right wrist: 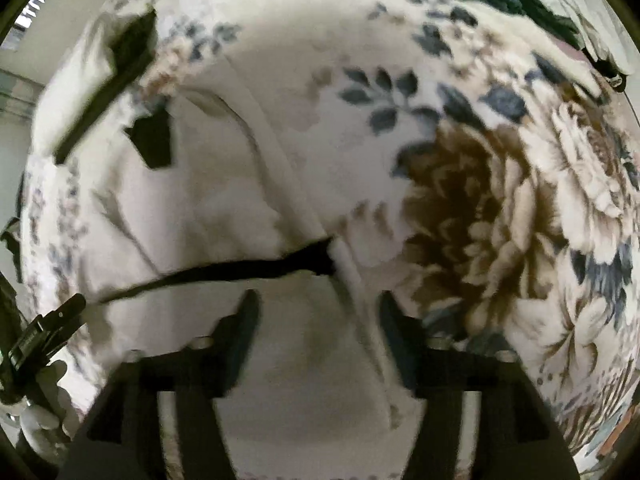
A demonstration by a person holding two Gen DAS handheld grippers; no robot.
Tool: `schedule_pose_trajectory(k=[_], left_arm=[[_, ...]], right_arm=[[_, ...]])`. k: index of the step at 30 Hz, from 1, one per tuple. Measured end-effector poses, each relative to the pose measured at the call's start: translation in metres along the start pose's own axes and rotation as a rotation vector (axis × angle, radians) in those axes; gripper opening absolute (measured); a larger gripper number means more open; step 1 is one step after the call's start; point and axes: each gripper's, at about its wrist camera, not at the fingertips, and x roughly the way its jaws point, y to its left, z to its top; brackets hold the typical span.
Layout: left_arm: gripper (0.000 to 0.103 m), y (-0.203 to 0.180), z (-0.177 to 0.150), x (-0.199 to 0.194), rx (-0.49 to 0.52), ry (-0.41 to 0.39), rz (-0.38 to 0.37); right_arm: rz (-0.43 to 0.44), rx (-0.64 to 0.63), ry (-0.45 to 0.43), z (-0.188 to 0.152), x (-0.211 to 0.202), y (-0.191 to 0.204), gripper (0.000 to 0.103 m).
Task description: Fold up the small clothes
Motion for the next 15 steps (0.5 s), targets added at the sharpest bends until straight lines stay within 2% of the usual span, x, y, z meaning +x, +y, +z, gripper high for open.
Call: schedule_pose_trajectory(k=[4,7,12,15], left_arm=[[0.082,-0.026,0.044,-0.002,0.073,-0.011,0.015],[0.082,-0.043,0.078,0.017,0.121,-0.003,0.061],[0.082,-0.056,0.121,0.061,0.164,0.066,0.073],[0.082,-0.059,0.14,0.092,0.192,0.153,0.084]], right_arm=[[0.051,-0.007,-0.032,0.022,-0.031,0.022,0.078],[0.074,-0.016,-0.029,0.053,-0.034,0.036,0.078],[0.075,-0.007,-0.002,0.122,-0.007,0.053,0.078],[0.089,0.01,0.059,0.16,0.023,0.061,0.078]])
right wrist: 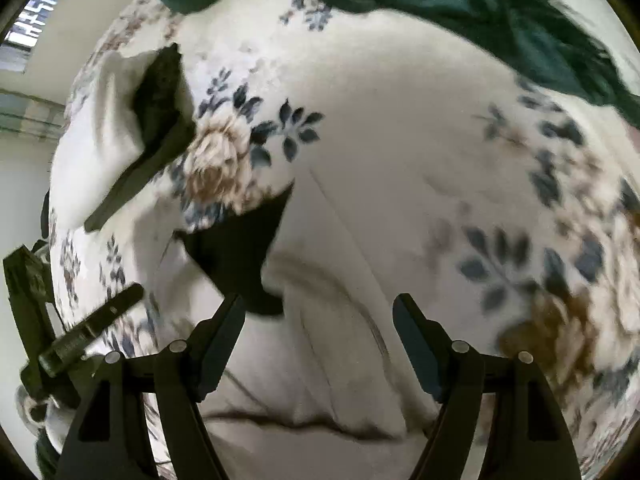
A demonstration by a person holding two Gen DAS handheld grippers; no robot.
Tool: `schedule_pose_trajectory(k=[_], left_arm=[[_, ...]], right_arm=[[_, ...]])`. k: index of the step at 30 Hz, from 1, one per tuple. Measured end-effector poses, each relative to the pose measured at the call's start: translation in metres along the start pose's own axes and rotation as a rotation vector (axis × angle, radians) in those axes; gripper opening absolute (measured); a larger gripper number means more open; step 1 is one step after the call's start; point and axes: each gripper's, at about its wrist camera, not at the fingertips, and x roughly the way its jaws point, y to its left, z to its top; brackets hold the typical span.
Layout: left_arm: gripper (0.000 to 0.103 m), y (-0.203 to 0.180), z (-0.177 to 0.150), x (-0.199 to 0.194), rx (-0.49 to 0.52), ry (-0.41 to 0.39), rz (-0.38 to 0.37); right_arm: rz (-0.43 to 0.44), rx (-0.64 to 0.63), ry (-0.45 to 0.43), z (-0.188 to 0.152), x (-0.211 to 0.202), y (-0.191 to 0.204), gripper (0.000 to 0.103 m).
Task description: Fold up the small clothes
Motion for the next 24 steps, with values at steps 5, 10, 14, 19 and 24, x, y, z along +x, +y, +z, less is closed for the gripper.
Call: schedule_pose_trajectory(k=[5,10,14,19,24], left_arm=[[0.08,-0.004,0.013,0.032,0.042,0.057,-0.002],[0.005,-0.022,0.009,0.021,0.124,-0.029,-0.024],[0.005,-0.033,-0.004,-0.009,0.131,-0.122,-0.025],[0.005,-0.036,-0.038,-0.071,0.113,-0.254,-0.053],[0.005,-0.03,-0.117,-0.121,0.067,-0.301,-0.089]], right_arm=[[-0.034,-0.023,0.1,0.051,0.054,0.012,0.078],[-0.057,-0.041,0.165,0.064,0.088,0.018,0.038],[-0.037,-0.065,0.087,0.058,0.069,0.022,0.007],[0.022,-0.13,-0.022,0.025,0.015,0.033,0.007],[0.064,-0.197,-0.135,-0.045,-0.051,0.029,0.007]])
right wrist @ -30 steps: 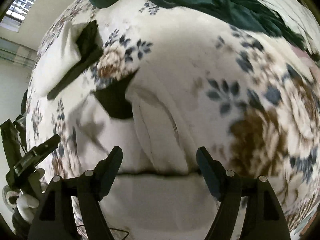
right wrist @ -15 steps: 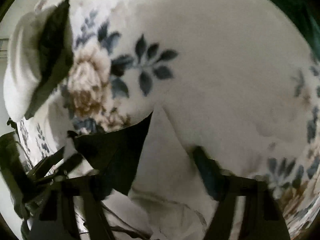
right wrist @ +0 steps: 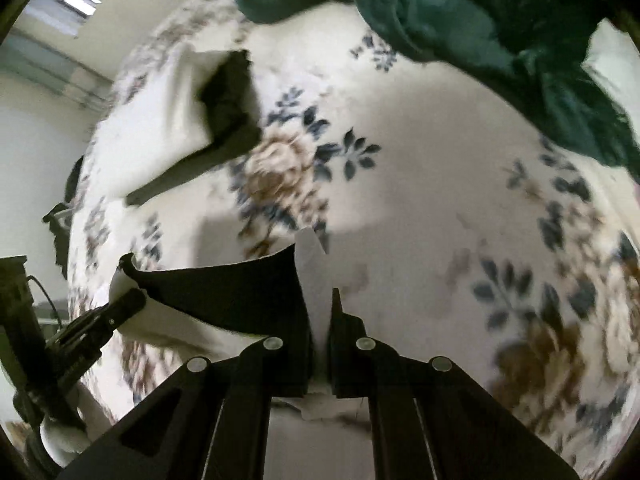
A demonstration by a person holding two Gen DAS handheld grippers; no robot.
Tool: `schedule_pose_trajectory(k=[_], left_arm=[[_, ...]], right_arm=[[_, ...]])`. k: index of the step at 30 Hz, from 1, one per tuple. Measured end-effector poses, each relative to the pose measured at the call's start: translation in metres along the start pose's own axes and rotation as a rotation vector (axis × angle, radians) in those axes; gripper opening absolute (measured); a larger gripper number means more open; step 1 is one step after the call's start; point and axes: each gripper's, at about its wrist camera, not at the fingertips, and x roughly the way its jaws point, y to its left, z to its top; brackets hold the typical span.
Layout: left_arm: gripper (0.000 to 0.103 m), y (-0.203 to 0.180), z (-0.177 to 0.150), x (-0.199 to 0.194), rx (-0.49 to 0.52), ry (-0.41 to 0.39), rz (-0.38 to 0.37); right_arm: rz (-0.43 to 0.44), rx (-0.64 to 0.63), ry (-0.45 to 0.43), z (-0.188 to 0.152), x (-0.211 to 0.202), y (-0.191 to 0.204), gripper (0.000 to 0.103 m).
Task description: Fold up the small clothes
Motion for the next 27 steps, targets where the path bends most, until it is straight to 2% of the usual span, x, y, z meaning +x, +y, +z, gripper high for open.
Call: schedule_pose_trajectory(k=[3,5,7,10,11,13,14,15,17,19,22,25,27], left_arm=[[0.006,-0.009,-0.047,-0.013,-0.023,0.031,-0.003],[0.006,-0.011,-0.08,-0.007,-0.048,0.091,-0.003],[0.009,-0.006,-0.112,0.003,-0.11,0.174,-0.042],[0.013,0.003,-0.158,0.016,-0.145,0.288,-0.052],[0.015,0.012,-0.175,0.02,-0.179,0.335,-0.055],[0.021,0.03,-0.197,0.015,-0.263,0.378,-0.089],[0.033,0.039,-0.205,0.011,-0.305,0.39,-0.105],[0.043,0.046,-0.211,0.005,-0.33,0.393,-0.105],[0.046,0.062,-0.212,-0.006,-0.384,0.389,-0.096],[0.047,0.072,-0.199,-0.014,-0.413,0.365,-0.088],[0.047,0.078,-0.166,-0.011,-0.43,0.299,-0.068],[0.047,0.074,-0.124,0.007,-0.425,0.237,-0.074],[0.047,0.069,-0.098,0.029,-0.394,0.224,-0.081]], right_arm=[[-0.011,-0.046,-0.032,-0.055,-0.034,0.001,0.007],[-0.025,-0.065,-0.02,-0.095,-0.043,-0.004,0.007],[-0.049,-0.116,0.006,-0.137,-0.042,-0.008,0.007],[-0.094,-0.173,0.141,-0.189,-0.021,-0.026,0.007],[-0.087,-0.166,0.214,-0.201,-0.009,-0.034,0.007],[-0.097,-0.134,0.332,-0.222,0.007,-0.051,0.008],[-0.104,-0.124,0.383,-0.232,0.011,-0.06,0.011],[-0.112,-0.113,0.409,-0.238,0.011,-0.066,0.026],[-0.101,-0.071,0.453,-0.246,0.007,-0.082,0.044],[-0.063,0.007,0.442,-0.25,-0.006,-0.102,0.045],[-0.025,0.16,0.324,-0.239,-0.036,-0.13,0.045],[0.069,0.336,0.202,-0.216,-0.05,-0.156,0.045],[0.141,0.418,0.174,-0.2,-0.045,-0.166,0.045]])
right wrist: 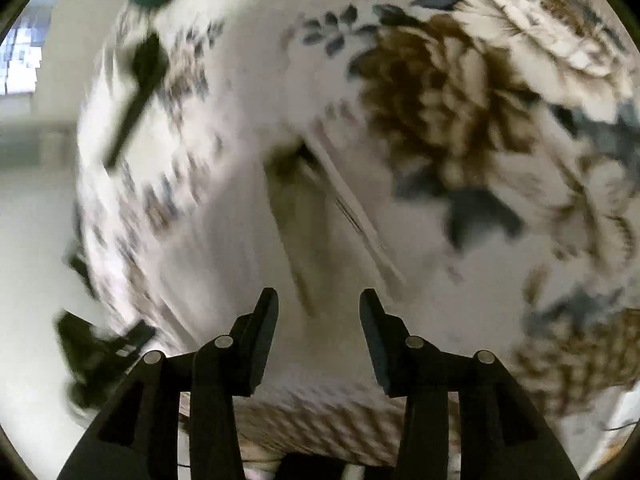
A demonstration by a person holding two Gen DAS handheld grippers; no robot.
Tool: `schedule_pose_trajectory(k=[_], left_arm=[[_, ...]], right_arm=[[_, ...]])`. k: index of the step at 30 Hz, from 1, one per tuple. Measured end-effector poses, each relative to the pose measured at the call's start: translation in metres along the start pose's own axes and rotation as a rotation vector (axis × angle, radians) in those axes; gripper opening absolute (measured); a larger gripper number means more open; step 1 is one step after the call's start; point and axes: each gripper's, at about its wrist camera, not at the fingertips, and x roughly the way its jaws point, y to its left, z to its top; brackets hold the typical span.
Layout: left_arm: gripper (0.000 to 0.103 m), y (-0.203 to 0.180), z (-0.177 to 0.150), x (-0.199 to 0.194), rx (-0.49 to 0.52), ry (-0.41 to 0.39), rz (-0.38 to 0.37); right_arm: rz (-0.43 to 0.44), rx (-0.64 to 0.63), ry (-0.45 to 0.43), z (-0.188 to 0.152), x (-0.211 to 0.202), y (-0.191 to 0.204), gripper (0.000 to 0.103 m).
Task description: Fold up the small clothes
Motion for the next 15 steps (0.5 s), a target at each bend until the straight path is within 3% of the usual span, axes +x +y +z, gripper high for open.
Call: schedule_pose_trajectory(k=[4,7,8,9,11,15], left_arm=[[0.047,-0.012,0.033,0.043,0.094,0.034,0.089],[0.047,-0.009,0.038,0.061,0.132,0.059,0.139],[0.049,-0.005,0.037,0.061,0.129,0.058,0.139],[0.049,0.001,0.038,0.062,0.115,0.06,0.126],[0.049,0.014,0.04,0.061,0.07,0.062,0.089],[0.049,0.026,0.039,0.055,0.0,0.071,0.025]], right_arm=[[0.115,0.164,-0.013,0.034,0.026,-0.01,0.045],[0.168,0.219,-0.03,0.046,0.045,-0.011,0.044],[0.158,0.208,-0.058,0.044,0.048,-0.002,0.029],[0.123,0.176,-0.107,0.043,0.044,0.003,0.004],[0.043,0.099,-0.181,0.04,0.033,0.016,0.004],[-0.154,0.009,-0.215,0.049,0.032,0.021,0.0]])
